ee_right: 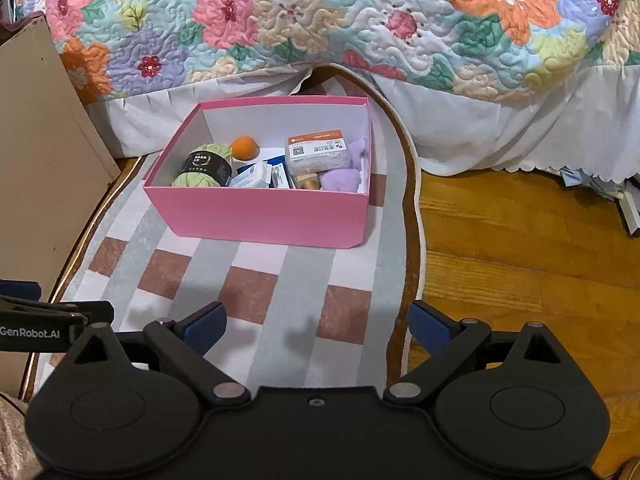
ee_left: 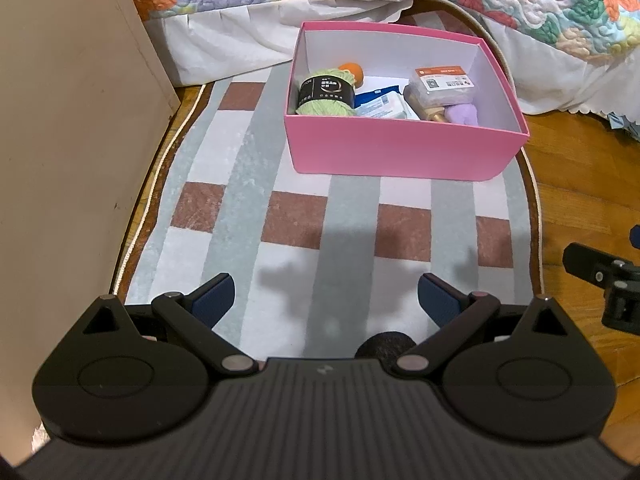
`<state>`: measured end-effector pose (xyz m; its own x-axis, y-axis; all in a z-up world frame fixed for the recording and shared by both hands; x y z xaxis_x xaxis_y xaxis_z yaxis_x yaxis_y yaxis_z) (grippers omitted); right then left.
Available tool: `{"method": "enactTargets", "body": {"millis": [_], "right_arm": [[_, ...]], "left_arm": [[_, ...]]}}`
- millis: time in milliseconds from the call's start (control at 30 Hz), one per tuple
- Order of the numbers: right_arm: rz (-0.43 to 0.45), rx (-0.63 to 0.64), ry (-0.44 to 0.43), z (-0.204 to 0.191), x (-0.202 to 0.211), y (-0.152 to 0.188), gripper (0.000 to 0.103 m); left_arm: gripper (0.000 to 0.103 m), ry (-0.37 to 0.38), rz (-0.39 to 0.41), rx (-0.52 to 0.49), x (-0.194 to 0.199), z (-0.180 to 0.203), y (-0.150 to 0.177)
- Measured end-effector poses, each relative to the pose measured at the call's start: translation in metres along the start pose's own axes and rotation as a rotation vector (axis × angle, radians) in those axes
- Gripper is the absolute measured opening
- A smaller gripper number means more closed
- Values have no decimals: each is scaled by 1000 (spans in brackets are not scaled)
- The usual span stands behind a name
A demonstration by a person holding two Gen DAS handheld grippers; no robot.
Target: Organize objects
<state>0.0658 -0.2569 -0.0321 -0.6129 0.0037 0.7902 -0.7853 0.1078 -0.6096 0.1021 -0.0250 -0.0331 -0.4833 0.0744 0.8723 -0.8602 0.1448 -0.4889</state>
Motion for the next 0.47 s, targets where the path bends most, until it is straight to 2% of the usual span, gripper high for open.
{"method": "enactTargets", "body": {"millis": [467], "right_arm": [[3, 5, -3, 1, 2, 2, 99]], "left_arm": [[99, 2, 4, -14, 1, 4, 1]]}}
Point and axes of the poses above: each gripper's, at about its wrist camera, not at the fingertips, and x roughly against the way its jaws point, z to its right, y to its underside, the point moved 6 cm from there along -x, roughly the way its jaws point, and after that the axes turned 4 degrees about z, right-handed, at the moved point
